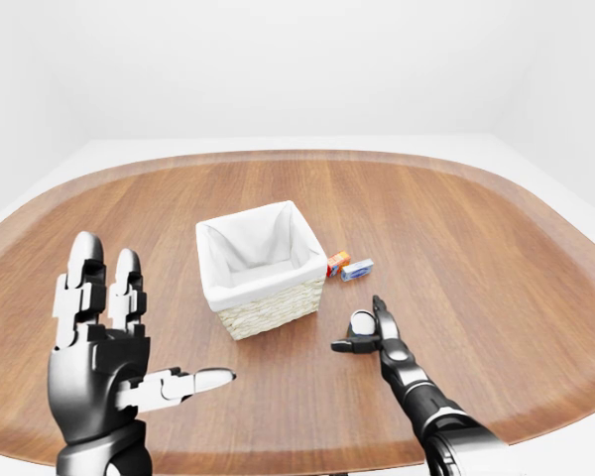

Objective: Pick up the alphabet soup and put it in the basket.

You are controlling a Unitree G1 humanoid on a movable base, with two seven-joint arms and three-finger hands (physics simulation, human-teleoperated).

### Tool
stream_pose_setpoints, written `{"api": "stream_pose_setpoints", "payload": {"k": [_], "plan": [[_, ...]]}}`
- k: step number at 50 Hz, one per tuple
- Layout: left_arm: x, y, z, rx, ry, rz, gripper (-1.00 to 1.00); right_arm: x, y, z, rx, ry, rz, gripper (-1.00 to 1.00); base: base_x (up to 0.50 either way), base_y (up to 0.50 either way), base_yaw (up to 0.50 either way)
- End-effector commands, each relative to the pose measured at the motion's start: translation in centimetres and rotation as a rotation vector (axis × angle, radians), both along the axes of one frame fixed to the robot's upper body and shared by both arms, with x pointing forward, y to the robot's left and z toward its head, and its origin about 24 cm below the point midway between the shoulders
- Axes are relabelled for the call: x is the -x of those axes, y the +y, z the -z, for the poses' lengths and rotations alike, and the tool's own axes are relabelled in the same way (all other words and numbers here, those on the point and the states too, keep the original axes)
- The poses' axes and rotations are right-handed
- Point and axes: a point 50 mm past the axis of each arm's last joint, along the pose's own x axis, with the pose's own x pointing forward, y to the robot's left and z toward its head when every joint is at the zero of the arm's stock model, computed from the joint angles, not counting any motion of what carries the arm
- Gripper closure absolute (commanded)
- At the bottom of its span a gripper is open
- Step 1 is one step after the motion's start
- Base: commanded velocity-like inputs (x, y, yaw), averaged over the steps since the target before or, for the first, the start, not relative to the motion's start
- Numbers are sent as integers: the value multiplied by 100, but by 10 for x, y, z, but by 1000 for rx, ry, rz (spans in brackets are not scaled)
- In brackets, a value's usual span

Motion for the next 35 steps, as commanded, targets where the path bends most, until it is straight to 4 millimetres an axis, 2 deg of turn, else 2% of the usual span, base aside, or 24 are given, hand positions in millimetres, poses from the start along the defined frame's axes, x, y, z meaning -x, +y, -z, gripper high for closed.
{"api": "stream_pose_setpoints", "payload": {"k": [1,22,35], "plan": [[-1,-2,0,0,2,5,-100,4,-6,8,28,76,32,-100,0,0,0],[5,-3,-3,-2,-9,12,-100,4,-5,8,43,84,32,-100,0,0,0],[4,-3,-2,-3,-8,11,-100,-3,-7,2,55,72,53,-100,0,0,0]]}}
